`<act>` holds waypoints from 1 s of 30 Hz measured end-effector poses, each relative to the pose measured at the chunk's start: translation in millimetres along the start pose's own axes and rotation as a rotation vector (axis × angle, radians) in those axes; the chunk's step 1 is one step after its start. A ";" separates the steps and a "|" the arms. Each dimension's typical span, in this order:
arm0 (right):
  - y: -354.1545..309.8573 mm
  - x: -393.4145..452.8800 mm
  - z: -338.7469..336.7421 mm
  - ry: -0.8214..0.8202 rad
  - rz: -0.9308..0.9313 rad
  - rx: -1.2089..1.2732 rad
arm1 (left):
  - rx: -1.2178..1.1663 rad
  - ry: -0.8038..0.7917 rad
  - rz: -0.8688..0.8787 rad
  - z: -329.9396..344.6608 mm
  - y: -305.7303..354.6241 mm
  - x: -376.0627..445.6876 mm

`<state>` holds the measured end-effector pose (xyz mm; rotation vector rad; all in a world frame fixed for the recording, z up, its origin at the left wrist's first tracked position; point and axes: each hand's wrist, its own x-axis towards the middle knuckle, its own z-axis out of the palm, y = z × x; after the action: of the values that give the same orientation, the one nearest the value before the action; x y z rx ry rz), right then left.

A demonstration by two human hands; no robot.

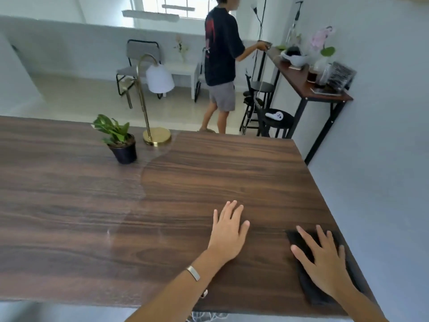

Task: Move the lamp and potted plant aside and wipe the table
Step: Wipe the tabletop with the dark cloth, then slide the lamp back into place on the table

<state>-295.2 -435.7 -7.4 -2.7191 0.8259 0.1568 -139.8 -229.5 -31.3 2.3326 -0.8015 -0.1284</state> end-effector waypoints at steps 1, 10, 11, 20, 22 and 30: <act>-16.0 8.7 -8.3 0.025 -0.002 0.066 | -0.072 0.053 -0.024 -14.1 -6.4 8.3; -242.9 151.4 -40.7 0.102 -0.340 0.404 | -0.415 0.507 -0.435 -181.7 -127.1 129.1; -269.2 167.6 -38.3 0.072 -0.350 0.422 | -0.419 0.516 -0.475 -193.5 -142.4 142.3; -437.7 282.7 5.6 -0.117 -0.368 0.427 | -0.506 0.392 -0.698 -205.0 -221.5 217.0; -463.8 308.4 10.0 -0.148 -0.379 0.431 | -0.503 0.366 -0.699 -196.6 -227.8 222.2; -503.4 380.5 36.8 -0.268 -0.652 0.034 | -0.092 0.294 -0.678 -186.4 -250.4 231.2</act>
<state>300.8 -226.0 10.6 -2.6954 -0.1415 0.3438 229.6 -110.3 -14.5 2.3660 0.1523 -0.1036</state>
